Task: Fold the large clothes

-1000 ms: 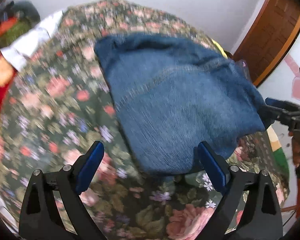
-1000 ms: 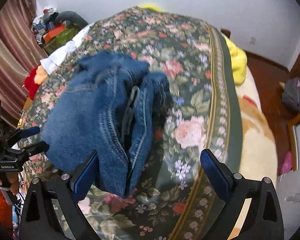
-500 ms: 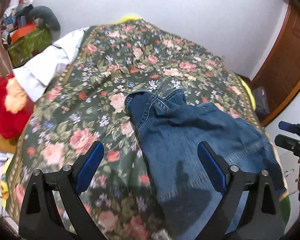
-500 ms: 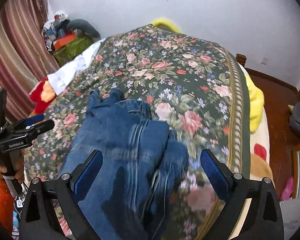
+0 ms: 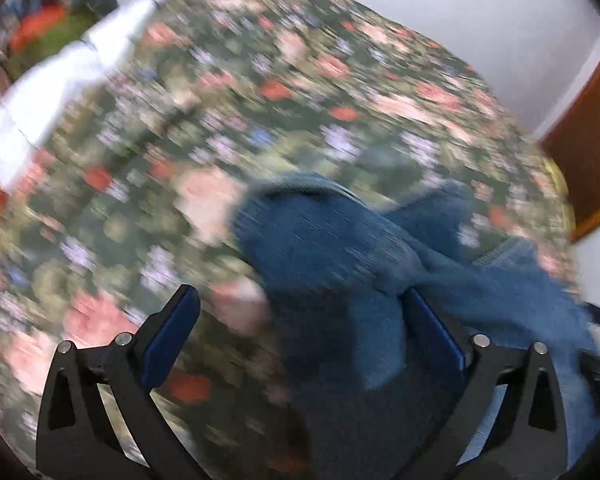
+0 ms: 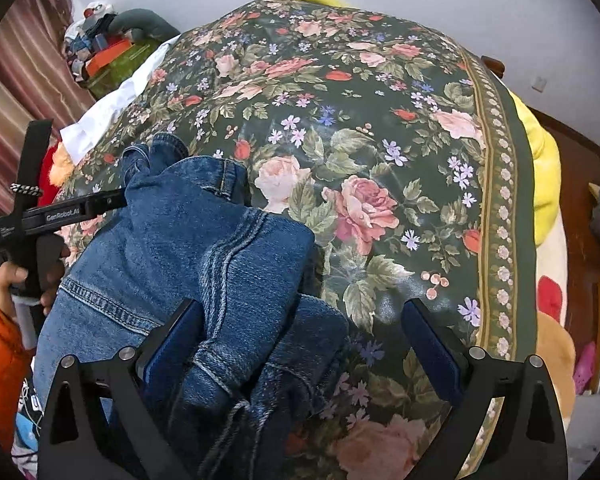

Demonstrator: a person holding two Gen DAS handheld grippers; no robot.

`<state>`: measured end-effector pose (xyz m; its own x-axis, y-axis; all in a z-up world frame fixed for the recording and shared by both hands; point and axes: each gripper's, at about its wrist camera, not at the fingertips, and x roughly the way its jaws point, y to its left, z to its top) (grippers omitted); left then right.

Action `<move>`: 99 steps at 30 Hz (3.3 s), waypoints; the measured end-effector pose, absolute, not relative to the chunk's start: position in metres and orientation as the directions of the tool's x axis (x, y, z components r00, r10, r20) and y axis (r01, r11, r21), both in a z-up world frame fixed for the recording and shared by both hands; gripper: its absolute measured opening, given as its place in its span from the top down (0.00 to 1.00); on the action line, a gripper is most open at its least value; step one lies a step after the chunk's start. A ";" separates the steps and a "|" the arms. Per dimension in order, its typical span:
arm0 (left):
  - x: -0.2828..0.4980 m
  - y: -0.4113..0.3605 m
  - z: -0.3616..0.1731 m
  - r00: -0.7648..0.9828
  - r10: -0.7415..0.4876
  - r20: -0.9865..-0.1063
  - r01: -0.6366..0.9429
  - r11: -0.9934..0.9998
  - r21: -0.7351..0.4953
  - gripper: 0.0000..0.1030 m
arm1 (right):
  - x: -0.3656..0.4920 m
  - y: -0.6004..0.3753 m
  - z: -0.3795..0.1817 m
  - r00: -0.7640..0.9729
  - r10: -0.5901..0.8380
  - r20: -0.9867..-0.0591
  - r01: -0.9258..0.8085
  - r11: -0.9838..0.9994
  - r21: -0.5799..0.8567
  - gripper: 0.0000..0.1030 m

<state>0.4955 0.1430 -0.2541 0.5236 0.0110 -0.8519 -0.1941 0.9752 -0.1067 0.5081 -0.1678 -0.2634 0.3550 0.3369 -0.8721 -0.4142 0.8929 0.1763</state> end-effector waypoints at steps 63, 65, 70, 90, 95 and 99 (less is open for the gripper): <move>0.443 0.118 -0.293 0.400 -0.645 -0.651 -0.199 0.632 -0.749 0.07 | 0.515 -0.153 -0.304 0.069 0.607 -0.792 -0.310 0.768 0.561 0.00; 0.442 0.110 -0.279 0.405 -0.626 -0.667 -0.174 0.663 -0.728 0.14 | 0.509 -0.156 -0.300 0.083 0.604 -0.793 -0.312 0.771 0.555 0.03; 0.429 0.093 -0.245 0.401 -0.583 -0.707 -0.075 0.748 -0.659 0.22 | 0.480 -0.147 -0.273 0.108 0.584 -0.805 -0.413 0.763 0.498 0.08; 0.340 0.109 -0.125 0.564 -0.513 -0.647 0.119 0.825 -0.552 0.40 | 0.390 -0.126 -0.145 0.277 0.655 -0.703 -0.542 0.710 0.449 0.61; 0.321 0.124 -0.102 0.601 -0.496 -0.626 0.125 0.832 -0.540 0.41 | 0.375 -0.111 -0.126 0.279 0.671 -0.687 -0.570 0.692 0.443 0.61; 0.311 0.145 -0.101 0.617 -0.473 -0.629 0.105 0.841 -0.530 0.41 | 0.370 -0.089 -0.126 0.254 0.681 -0.687 -0.582 0.675 0.453 0.61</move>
<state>0.3112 0.1455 -0.1013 0.6170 -0.4734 -0.6287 0.1052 0.8413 -0.5302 0.3701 -0.0890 -0.1265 0.2542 0.6806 -0.6871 -0.5824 0.6749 0.4531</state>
